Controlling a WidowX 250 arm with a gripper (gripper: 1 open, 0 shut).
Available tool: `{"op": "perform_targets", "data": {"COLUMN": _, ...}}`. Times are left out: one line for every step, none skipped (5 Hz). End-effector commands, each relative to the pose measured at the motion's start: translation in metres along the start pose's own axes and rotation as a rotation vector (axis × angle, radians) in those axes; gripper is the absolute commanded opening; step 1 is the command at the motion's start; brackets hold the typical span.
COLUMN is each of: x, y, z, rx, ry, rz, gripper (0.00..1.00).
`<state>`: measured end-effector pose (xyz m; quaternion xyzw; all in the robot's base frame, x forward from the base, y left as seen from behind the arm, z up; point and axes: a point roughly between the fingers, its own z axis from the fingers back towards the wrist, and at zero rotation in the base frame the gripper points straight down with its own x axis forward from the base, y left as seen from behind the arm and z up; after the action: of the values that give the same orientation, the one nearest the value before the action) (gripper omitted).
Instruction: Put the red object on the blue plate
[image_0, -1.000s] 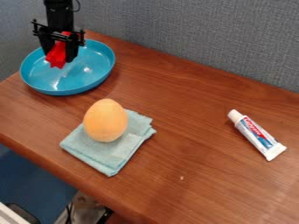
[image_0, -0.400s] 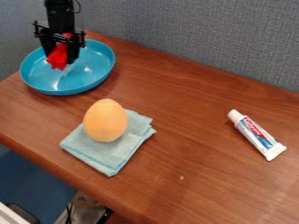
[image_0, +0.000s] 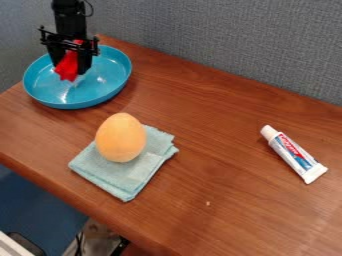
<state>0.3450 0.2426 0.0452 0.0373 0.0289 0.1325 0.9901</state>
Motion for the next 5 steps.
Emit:
{"op": "perform_targets", "data": {"x": 0.002, "y": 0.001, "z": 0.04, "rx": 0.023, "ry": -0.089, "rz": -0.005, "gripper": 0.0}}
{"op": "perform_targets", "data": {"x": 0.001, "y": 0.001, "z": 0.045, "rx": 0.018, "ry": -0.097, "rz": -0.008, "gripper": 0.0}}
{"op": "perform_targets", "data": {"x": 0.0, "y": 0.0, "z": 0.051, "rx": 0.012, "ry": -0.108, "rz": -0.011, "gripper": 0.0}}
{"op": "perform_targets", "data": {"x": -0.002, "y": 0.0, "z": 0.058, "rx": 0.005, "ry": -0.122, "rz": -0.013, "gripper": 0.0}}
{"op": "perform_targets", "data": {"x": 0.0, "y": 0.001, "z": 0.058, "rx": 0.004, "ry": -0.125, "rz": -0.015, "gripper": 0.0}}
